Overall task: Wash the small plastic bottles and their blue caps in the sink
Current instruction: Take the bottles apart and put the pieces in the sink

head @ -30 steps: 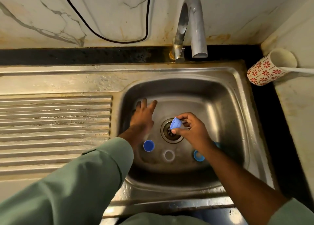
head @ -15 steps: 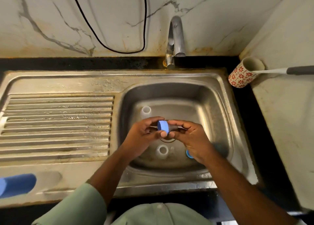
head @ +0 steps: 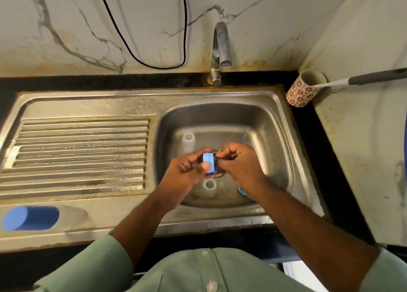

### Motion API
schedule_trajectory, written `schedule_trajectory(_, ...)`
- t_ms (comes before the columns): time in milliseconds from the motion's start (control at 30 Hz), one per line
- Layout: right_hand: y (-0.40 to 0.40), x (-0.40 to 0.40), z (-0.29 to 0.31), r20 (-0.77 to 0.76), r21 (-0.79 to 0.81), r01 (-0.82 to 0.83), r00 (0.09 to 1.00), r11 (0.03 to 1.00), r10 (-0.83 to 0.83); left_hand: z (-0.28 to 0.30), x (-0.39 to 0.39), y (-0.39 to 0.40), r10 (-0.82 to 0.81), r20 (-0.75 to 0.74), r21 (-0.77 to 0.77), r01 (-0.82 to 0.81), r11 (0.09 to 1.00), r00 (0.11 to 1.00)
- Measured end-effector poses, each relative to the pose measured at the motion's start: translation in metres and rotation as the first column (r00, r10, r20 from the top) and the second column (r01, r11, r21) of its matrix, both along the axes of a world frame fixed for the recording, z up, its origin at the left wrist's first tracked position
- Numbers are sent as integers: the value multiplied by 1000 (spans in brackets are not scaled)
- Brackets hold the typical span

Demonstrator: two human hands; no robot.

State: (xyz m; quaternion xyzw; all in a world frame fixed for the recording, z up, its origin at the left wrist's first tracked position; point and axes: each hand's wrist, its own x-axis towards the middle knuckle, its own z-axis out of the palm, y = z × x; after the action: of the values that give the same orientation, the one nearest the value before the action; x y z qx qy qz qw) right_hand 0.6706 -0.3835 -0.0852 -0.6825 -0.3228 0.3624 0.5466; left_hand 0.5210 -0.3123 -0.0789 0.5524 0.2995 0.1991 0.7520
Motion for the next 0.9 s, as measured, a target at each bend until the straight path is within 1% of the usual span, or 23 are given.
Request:
schedule_trajectory(33,-1,0,-1,35,54,13,999,998,-15,3,2,1,46,24,-154,-42,987,999)
schedule_trajectory(67,-4,0,-3,83,93,-6,997,996,-2,5,4,3,75,13,-270,-69,960,997)
schedule_trajectory(100,-7,1,-6,153,107,-58,987,993,41,6,4,4,85,-21,-329,-87,940,996)
schedule_trajectory(167,-14,4,-10,314,82,-188,937,979,154,7,5,6,97,-67,-411,-116,904,993)
schedule_trajectory(267,-18,12,-3,454,82,-315,856,946,246,8,5,4,122,-63,-529,-137,838,991)
schedule_trajectory(333,-16,22,4,587,62,-410,752,910,299,10,5,0,109,-61,-591,-124,797,992)
schedule_trajectory(400,-12,33,10,715,0,-484,611,875,338,10,7,-1,91,-65,-639,-111,761,994)
schedule_trajectory(433,-9,36,11,779,-27,-504,531,863,334,12,8,-2,74,-70,-655,-101,749,995)
schedule_trajectory(467,-6,36,12,819,-51,-502,473,863,324,13,9,-1,49,-77,-665,-88,742,996)
schedule_trajectory(500,-1,35,12,837,-64,-487,449,871,312,13,10,0,23,-78,-672,-70,737,997)
schedule_trajectory(533,4,32,12,830,-67,-460,467,886,306,13,11,1,12,-71,-680,-57,731,997)
schedule_trajectory(567,11,29,12,787,-50,-430,539,902,301,13,11,4,18,-59,-682,-53,729,998)
schedule_trajectory(600,16,26,13,689,-21,-393,661,919,298,12,11,6,35,-45,-675,-56,735,998)
schedule_trajectory(633,20,26,12,535,14,-357,792,934,295,10,10,8,54,-26,-664,-58,746,998)
schedule_trajectory(667,21,25,12,372,32,-315,885,949,281,9,9,10,71,-7,-652,-59,756,997)
schedule_trajectory(700,19,26,9,236,42,-291,932,956,274,8,8,11,85,10,-643,-58,763,996)
schedule_trajectory(767,12,26,5,111,-1,-303,947,953,302,4,7,14,120,28,-637,-75,767,992)
schedule_trajectory(800,8,24,3,94,-32,-337,936,941,338,2,6,16,130,34,-635,-79,769,991)
schedule_trajectory(900,6,16,-6,191,-88,-393,895,915,403,-3,7,17,113,10,-627,-82,774,994)
